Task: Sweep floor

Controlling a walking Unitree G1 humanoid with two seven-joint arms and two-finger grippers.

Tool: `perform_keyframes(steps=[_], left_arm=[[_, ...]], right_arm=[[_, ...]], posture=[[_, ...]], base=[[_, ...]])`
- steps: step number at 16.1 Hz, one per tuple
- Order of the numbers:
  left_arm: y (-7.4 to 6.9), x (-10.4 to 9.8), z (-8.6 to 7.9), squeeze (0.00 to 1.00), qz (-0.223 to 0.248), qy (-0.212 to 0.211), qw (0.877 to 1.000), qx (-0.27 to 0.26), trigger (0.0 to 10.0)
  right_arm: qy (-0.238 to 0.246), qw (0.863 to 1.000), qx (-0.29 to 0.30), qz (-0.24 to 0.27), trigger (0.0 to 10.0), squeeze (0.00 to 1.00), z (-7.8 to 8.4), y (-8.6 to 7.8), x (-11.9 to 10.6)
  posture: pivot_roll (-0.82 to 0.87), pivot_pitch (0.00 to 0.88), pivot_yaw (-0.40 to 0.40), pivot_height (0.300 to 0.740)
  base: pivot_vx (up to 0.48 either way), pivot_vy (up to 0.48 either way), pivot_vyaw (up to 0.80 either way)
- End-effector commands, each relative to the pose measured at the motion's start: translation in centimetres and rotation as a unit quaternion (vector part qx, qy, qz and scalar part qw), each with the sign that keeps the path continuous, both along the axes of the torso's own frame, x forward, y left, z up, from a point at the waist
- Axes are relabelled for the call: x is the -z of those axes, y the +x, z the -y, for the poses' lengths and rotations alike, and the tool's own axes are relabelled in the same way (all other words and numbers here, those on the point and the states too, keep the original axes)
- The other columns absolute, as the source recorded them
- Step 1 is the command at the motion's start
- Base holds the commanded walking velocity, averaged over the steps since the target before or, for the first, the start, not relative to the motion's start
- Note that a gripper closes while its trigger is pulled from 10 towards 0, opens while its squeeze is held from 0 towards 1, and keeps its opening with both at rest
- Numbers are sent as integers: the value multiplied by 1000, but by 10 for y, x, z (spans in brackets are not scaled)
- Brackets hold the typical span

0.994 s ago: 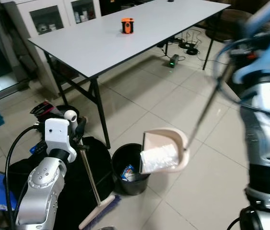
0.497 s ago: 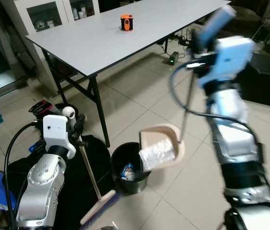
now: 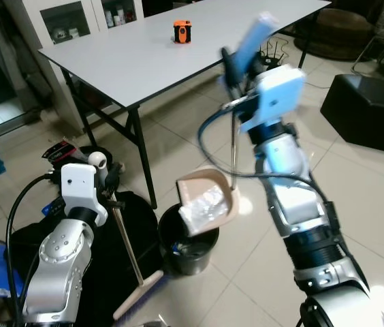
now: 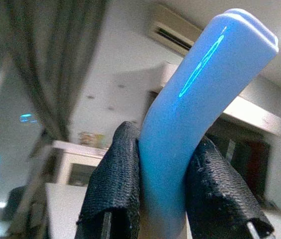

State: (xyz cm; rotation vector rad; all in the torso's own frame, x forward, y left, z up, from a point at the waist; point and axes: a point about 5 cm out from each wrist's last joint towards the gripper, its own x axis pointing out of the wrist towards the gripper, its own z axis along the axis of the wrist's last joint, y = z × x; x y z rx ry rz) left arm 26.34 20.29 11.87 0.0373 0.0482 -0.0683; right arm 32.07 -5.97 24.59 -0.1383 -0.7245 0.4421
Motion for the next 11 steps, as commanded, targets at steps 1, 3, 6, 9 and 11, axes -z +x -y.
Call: perform_keyframes(steps=[1, 3, 6, 9, 11], left_arm=[[-1, -7, -4, 0, 16, 9, 1000, -10, 10000], [-3, -5, -3, 0, 13, 7, 1000, -9, 10000], [1, -6, -2, 0, 15, 10, 1000, -5, 10000], [2, -7, -3, 0, 16, 9, 1000, -7, 10000], [2, -7, -3, 0, 18, 9, 1000, -7, 10000]], right_arm=[[-22, 998, -30, 50, 10000, 0, -13, -8, -11], [-41, 996, -55, 58, 10000, 0, -23, -15, -4], [-66, 991, -82, 83, 10000, 0, -38, -19, -1], [-86, 986, -104, 93, 10000, 0, -51, -25, 4], [-113, 980, -122, 107, 10000, 0, -62, -31, 9]], posture=[[85, 0, 51, 740], [91, 0, 52, 740], [78, 0, 55, 740], [75, 0, 58, 740], [82, 0, 56, 740]], base=[[0, 0, 0], [0, 0, 0], [0, 0, 0], [0, 0, 0], [0, 0, 0]])
